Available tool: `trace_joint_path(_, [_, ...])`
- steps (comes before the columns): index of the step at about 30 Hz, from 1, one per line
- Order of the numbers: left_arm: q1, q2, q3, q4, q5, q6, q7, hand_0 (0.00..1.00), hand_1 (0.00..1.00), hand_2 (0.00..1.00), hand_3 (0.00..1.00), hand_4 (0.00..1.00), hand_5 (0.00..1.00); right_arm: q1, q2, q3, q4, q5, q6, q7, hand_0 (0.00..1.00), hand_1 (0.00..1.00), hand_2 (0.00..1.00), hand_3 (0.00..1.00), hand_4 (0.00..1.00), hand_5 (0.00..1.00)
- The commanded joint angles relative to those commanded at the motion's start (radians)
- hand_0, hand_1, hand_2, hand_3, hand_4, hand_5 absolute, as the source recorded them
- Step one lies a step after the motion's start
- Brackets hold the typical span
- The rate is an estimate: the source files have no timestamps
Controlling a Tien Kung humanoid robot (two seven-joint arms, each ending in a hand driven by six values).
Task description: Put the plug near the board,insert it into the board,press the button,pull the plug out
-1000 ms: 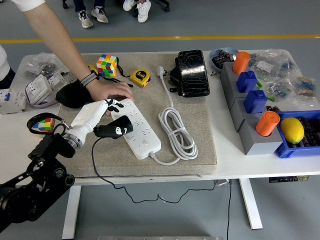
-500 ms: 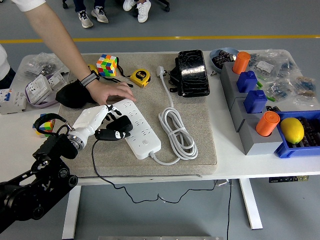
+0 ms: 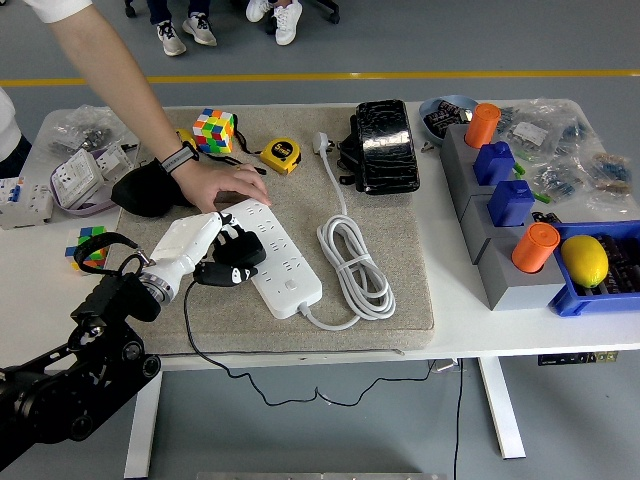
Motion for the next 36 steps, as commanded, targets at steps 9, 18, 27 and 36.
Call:
trace_joint_path(9, [0.005,0.005,-0.022,-0.006,-0.043,0.04,-0.048,0.22,0.31,0.315,0.463,0.723,0.143,-0.002,0.001,0.012,0.0,-0.005,-0.001,0.0,0.474,0.579,0.527,0.508,0.85,0.342])
trace_joint_path(18, [0.036,0.022,-0.098,-0.013,-0.021,0.035,-0.063,0.22,0.303,0.312,0.468,0.708,0.145,-0.003,0.006,0.015,-0.001,-0.006,0.0,0.0,0.472,0.578,0.527,0.508,0.849,0.341])
trace_joint_path(27, [0.06,0.037,-0.132,0.061,0.008,0.015,-0.064,0.283,0.437,0.46,0.519,0.782,0.214,-0.002,0.008,0.024,-0.001,-0.01,0.001,0.0,0.469,0.578,0.528,0.508,0.849,0.34])
trace_joint_path(36, [0.064,0.031,-0.136,0.073,0.013,-0.018,-0.081,0.408,0.56,0.553,0.635,0.998,0.501,-0.001,0.008,0.024,-0.001,-0.011,0.001,0.0,0.472,0.578,0.527,0.509,0.849,0.34])
